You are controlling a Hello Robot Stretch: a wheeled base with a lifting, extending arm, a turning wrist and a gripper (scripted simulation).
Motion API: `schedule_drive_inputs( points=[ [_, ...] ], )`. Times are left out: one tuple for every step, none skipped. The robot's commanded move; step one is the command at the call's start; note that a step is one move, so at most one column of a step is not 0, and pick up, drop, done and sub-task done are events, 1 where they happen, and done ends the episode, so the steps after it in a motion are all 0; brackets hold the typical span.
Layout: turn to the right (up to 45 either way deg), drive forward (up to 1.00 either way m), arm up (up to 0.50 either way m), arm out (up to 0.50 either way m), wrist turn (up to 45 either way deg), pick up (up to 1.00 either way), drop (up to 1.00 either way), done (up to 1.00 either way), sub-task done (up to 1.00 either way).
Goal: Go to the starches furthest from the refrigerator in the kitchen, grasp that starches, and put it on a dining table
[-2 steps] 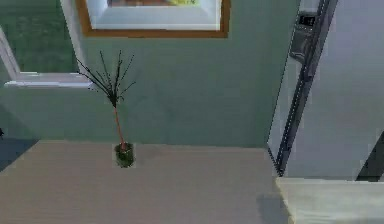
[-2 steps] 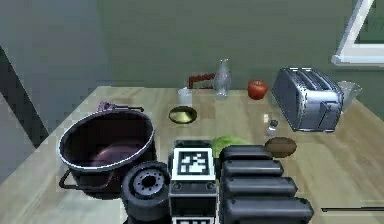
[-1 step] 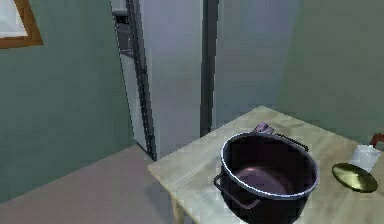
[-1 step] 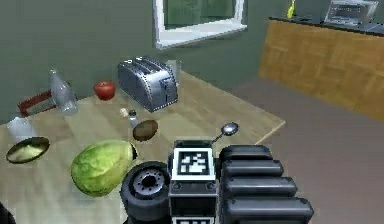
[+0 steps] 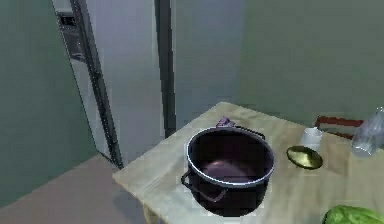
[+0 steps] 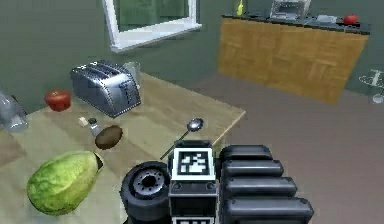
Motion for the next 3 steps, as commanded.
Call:
schedule_drive_inputs(
  points=[
    [-45.0,0.00,0.00,0.00,0.0,0.00,0.00,0.00,0.00],
    [-45.0,0.00,0.00,0.00,0.0,0.00,0.00,0.00,0.00],
    [-3.0,0.00,0.00,0.00,0.0,0.00,0.00,0.00,0.00]
  ],
)
